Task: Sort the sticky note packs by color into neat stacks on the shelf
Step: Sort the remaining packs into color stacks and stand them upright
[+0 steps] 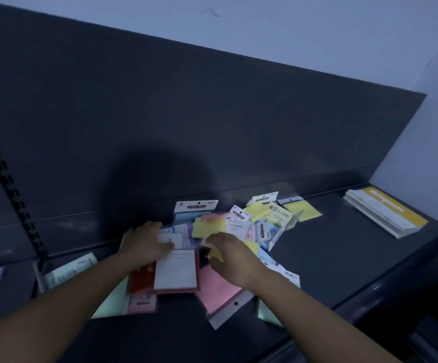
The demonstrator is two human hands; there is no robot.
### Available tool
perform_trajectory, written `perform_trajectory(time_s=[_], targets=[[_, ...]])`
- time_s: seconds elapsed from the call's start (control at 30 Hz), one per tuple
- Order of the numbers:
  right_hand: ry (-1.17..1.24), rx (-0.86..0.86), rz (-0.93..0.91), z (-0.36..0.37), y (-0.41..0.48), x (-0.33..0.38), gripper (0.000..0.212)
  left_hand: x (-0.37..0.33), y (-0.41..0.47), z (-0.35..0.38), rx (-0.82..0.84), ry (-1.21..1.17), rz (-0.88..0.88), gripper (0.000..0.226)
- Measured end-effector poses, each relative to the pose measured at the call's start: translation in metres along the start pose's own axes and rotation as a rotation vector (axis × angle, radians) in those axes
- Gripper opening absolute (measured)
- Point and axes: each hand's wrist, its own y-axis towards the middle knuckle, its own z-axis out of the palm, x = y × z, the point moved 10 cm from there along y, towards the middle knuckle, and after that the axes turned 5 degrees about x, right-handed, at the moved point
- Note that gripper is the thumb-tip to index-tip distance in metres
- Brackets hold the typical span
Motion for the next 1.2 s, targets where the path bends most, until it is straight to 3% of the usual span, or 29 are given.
perform_trajectory(time_s=[0.17, 0.3, 0.43, 0.57, 0.7, 0.8, 0.87, 0.97, 1.1, 1.2], targets=[[-0.210, 0.123, -0.200, 0.028, 0.045, 0.010, 0.053, 0.004, 0.005, 0.011, 0.184, 0.081, -0.029, 0.106], [-0.371, 0.152, -0.220, 0.032, 0.059, -0.014, 0.052, 0.005, 0.003, 0.011, 0.261, 0.164, -0.082, 0.117], [-0.398, 0.023, -0.212, 0.014, 0.051, -0.044, 0.053, 0.011, 0.004, 0.012, 0.291, 0.128, -0.164, 0.117], [-0.416, 0.054, -0.141, 0.009, 0.046, -0.074, 0.090, 0.020, 0.003, 0.008, 0.199, 0.043, -0.246, 0.104], [-0.353, 0.034, -0.145, 0.006, 0.038, -0.068, 0.090, 0.025, -0.001, -0.001, 0.056, -0.073, -0.272, 0.085], [-0.290, 0.135, -0.184, 0.025, 0.039, -0.043, 0.097, 0.031, -0.007, -0.004, -0.013, -0.229, -0.293, 0.073], [-0.190, 0.190, -0.129, 0.033, 0.044, -0.030, 0.085, 0.035, -0.012, -0.004, -0.026, -0.349, -0.302, 0.063], [-0.033, 0.240, 0.032, 0.041, 0.053, -0.020, 0.043, 0.044, -0.014, 0.000, -0.045, -0.496, -0.345, 0.065], [0.176, 0.225, 0.186, 0.054, 0.062, -0.020, 0.041, 0.040, -0.013, 0.000, -0.107, -0.505, -0.373, 0.030], [0.337, 0.182, 0.255, 0.057, 0.066, -0.024, 0.032, 0.031, -0.015, -0.005, -0.145, -0.497, -0.370, 0.025]])
